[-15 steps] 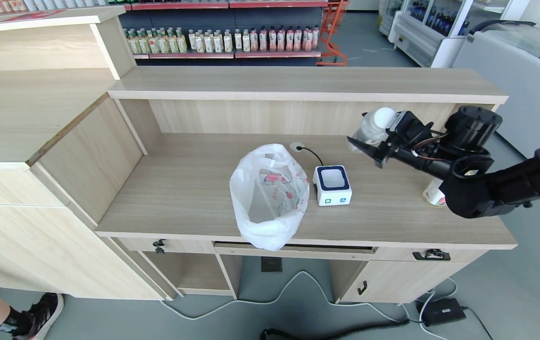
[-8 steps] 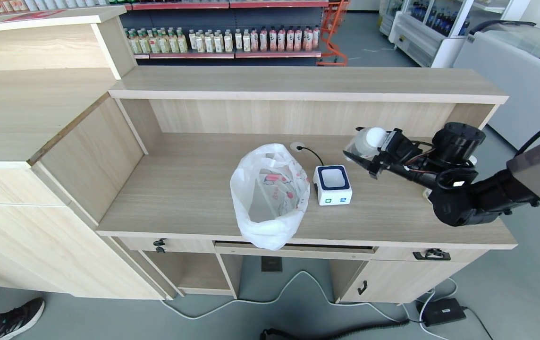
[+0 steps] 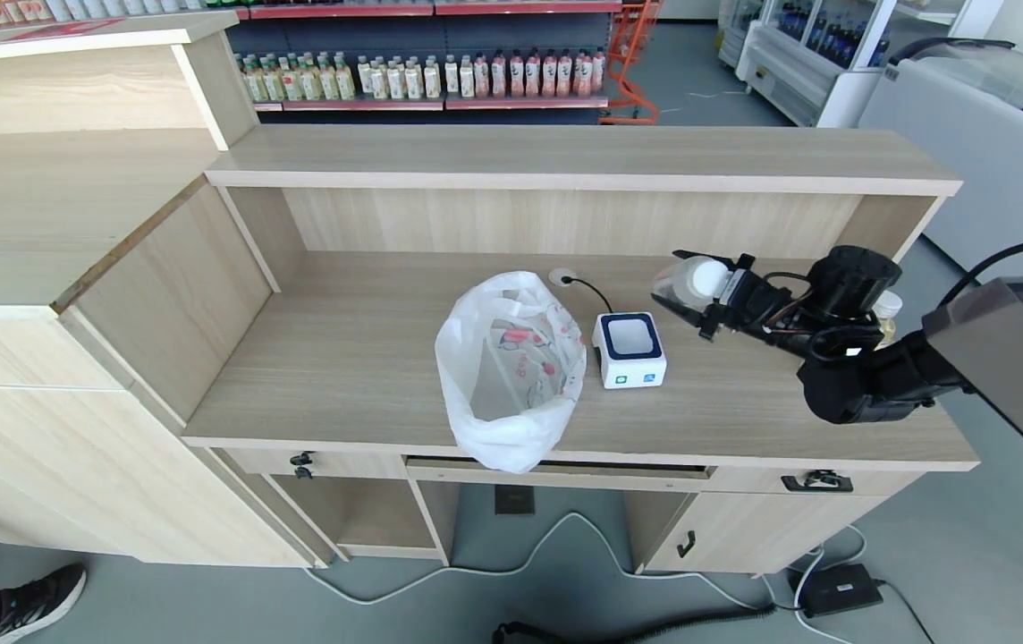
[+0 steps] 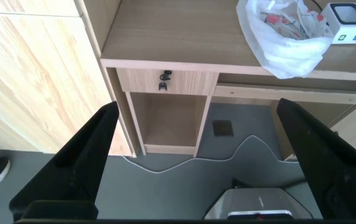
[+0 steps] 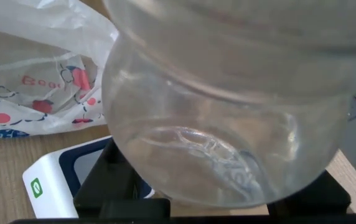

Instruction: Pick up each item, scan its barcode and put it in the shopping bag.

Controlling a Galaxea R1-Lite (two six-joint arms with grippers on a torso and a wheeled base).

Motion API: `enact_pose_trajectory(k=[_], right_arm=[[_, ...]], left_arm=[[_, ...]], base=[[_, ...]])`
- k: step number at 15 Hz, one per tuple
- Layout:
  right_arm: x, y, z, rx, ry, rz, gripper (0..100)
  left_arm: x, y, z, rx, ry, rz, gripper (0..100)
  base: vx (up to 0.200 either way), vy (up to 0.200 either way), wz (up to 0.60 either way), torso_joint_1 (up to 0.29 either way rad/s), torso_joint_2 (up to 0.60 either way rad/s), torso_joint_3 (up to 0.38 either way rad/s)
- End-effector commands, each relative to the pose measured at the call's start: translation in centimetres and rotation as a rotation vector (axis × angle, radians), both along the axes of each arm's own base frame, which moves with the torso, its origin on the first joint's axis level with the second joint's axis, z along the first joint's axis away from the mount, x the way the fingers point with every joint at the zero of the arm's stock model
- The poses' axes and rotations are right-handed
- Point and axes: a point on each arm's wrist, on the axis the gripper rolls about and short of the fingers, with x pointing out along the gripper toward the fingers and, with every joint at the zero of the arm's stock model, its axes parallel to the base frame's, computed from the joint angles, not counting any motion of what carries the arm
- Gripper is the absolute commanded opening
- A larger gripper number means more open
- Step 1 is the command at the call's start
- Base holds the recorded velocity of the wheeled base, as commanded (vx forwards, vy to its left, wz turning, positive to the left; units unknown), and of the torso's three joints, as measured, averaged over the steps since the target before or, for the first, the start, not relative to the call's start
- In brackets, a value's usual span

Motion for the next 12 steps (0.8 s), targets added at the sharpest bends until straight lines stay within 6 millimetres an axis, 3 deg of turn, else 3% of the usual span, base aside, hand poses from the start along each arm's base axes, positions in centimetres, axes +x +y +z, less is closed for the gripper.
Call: enact_pose_trajectory(k=[1, 7, 12], right_arm=[[0.9, 0.0, -1.3, -0.002, 0.011, 0.004, 0], [2.5, 0.5, -3.5, -0.014, 0.013, 0.054, 0], [3.7, 0.9, -4.0, -0.014, -0.001, 0.100, 0]], left_arm=[[0.0, 0.0, 0.0, -0.001, 0.000, 0.000, 100], [0.0, 0.0, 0.0, -0.001, 0.000, 0.000, 100], [0.0, 0.0, 0.0, 0.000, 0.000, 0.000, 100]], base=[[0.000, 0.000, 0.00, 0.000, 0.00, 0.000], [0.000, 0.000, 0.00, 0.000, 0.00, 0.000], [0.000, 0.000, 0.00, 0.000, 0.00, 0.000]])
